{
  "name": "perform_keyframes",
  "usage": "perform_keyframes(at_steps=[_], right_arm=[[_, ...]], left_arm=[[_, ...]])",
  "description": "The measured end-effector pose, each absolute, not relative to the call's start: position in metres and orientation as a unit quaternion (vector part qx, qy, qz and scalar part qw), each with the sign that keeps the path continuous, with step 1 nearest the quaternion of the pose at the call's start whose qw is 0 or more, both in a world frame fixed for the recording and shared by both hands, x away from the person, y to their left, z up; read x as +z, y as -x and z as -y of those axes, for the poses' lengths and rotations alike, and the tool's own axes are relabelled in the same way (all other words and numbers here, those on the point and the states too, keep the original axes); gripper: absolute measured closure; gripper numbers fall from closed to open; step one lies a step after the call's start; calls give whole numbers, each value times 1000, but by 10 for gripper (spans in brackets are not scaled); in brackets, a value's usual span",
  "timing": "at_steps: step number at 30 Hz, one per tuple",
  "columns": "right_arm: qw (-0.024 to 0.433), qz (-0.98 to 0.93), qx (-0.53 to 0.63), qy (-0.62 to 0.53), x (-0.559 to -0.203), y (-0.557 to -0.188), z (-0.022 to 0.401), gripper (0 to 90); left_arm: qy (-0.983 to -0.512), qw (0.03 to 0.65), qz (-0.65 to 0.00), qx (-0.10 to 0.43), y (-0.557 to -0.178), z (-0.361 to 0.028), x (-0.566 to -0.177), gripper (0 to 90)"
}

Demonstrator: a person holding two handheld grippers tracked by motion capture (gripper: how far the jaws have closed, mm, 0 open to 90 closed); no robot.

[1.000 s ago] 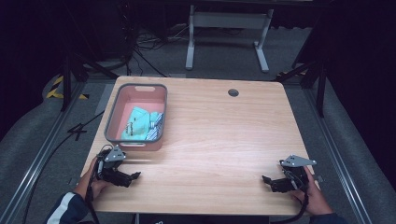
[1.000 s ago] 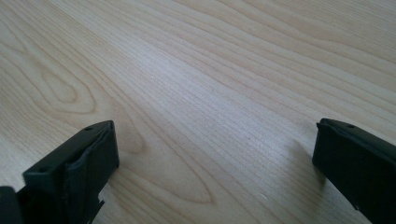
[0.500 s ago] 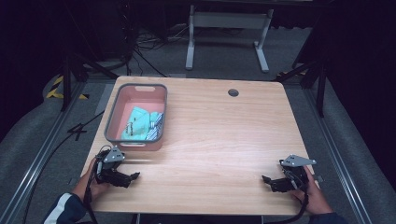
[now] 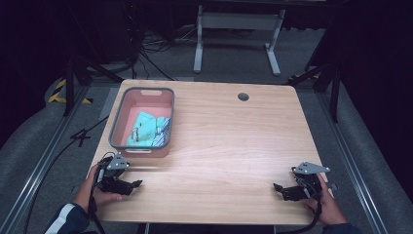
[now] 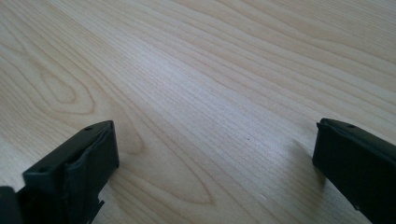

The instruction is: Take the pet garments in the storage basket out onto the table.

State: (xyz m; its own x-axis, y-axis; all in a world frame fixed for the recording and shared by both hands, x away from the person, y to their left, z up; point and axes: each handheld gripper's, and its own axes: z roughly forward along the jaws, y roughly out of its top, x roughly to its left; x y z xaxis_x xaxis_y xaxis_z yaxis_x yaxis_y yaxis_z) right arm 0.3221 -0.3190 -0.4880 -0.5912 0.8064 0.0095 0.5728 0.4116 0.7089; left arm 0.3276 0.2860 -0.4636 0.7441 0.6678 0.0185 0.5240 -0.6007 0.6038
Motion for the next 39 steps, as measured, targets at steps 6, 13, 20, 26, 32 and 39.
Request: perform_keyframes(at_steps=[6,13,20,26,32,39], right_arm=[[170,-823,345,-417,-488,-322,319,4],[170,-823,344,-419,-488,-322,319,5],[171,-823,343,-418,-488,-322,319,5],[170,-823,344,-419,-488,-322,319,5],[170,-823,344,-419,-488,-322,319,5],[170,-823,345,-418,-488,-322,319,5]], left_arm=[[-887,304,-319,138,-318,-288,-446,258],[-883,312,-318,149,-314,-288,-435,257],[-879,320,-312,165,-311,-287,-423,255],[-875,328,-306,181,-311,-287,-409,250],[-868,339,-307,195,-315,-290,-395,240],[-864,342,-308,206,-321,-291,-384,225]])
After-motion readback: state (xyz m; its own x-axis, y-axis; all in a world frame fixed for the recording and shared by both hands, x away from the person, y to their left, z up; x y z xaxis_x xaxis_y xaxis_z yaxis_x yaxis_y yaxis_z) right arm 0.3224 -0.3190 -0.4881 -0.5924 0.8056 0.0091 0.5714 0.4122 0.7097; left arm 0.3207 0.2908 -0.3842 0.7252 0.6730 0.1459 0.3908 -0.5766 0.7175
